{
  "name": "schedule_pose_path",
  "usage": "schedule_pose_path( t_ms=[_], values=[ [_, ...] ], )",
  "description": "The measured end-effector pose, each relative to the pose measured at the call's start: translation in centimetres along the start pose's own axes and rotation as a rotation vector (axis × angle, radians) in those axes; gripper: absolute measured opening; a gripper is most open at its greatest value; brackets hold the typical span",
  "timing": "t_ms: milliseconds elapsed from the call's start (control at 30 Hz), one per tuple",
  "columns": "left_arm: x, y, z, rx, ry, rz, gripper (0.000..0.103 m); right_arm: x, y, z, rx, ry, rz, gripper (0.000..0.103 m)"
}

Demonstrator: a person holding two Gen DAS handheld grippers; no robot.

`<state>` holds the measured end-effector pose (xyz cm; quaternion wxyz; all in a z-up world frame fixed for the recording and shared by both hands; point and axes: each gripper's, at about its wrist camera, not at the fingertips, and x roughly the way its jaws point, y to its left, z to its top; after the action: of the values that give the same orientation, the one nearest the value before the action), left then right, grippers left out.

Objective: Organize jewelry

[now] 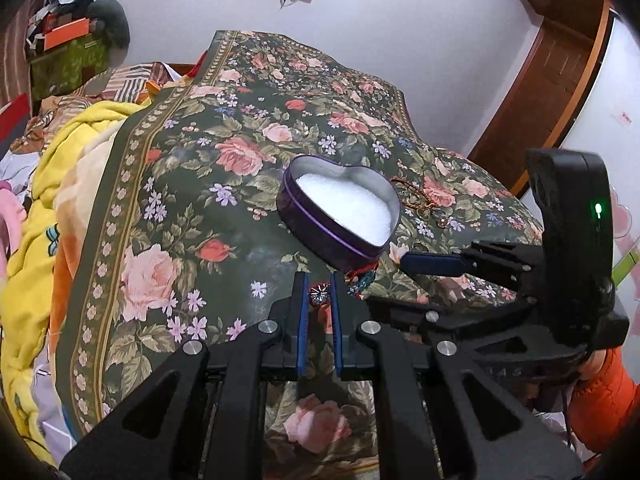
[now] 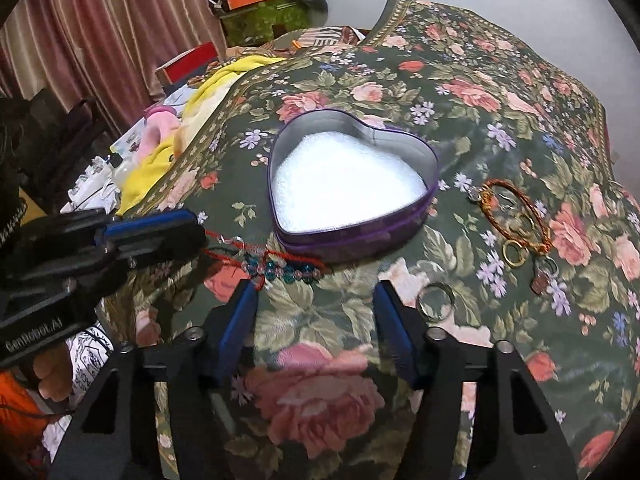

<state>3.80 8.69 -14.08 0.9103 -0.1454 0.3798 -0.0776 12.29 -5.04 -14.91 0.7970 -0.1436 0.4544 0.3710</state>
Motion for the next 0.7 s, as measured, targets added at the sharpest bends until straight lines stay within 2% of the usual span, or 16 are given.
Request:
schedule_pose_path(
  t_ms=[167, 233, 333, 400, 533, 700],
  values=[
    [0.3, 0.3, -0.4, -0.012, 0.017, -0.006, 0.009, 0.5, 0.3, 0.5, -0.004, 0.003, 0.017, 0.053],
    [0.4, 0.4, -0.5, -0.018, 0.022, -0.009, 0.009, 0.7, 0.5, 0.7, -0.015, 0.001, 0.019, 0.049],
    [0.6, 0.4, -0.7, -0.019, 0.031, -0.014, 0.009, 1.0, 0.8, 0.8, -0.036, -0.003, 0.023, 0.039],
    [0.7, 0.4, -0.8, -0.019, 0.034, -0.012, 0.009, 1.2, 0.9, 0.9, -0.043, -0.008, 0.029, 0.029],
    [0.7, 0.3, -0.7, -0.017, 0.033, -0.014, 0.009, 1.2, 0.9, 0.9, -0.049, -0.021, 0.033, 0.016],
    [0.3, 0.1, -0.5, -0.013, 0.027, -0.015, 0.009, 1.0, 0.5, 0.8, -0.023, -0.034, 0.036, 0.016]
  ],
)
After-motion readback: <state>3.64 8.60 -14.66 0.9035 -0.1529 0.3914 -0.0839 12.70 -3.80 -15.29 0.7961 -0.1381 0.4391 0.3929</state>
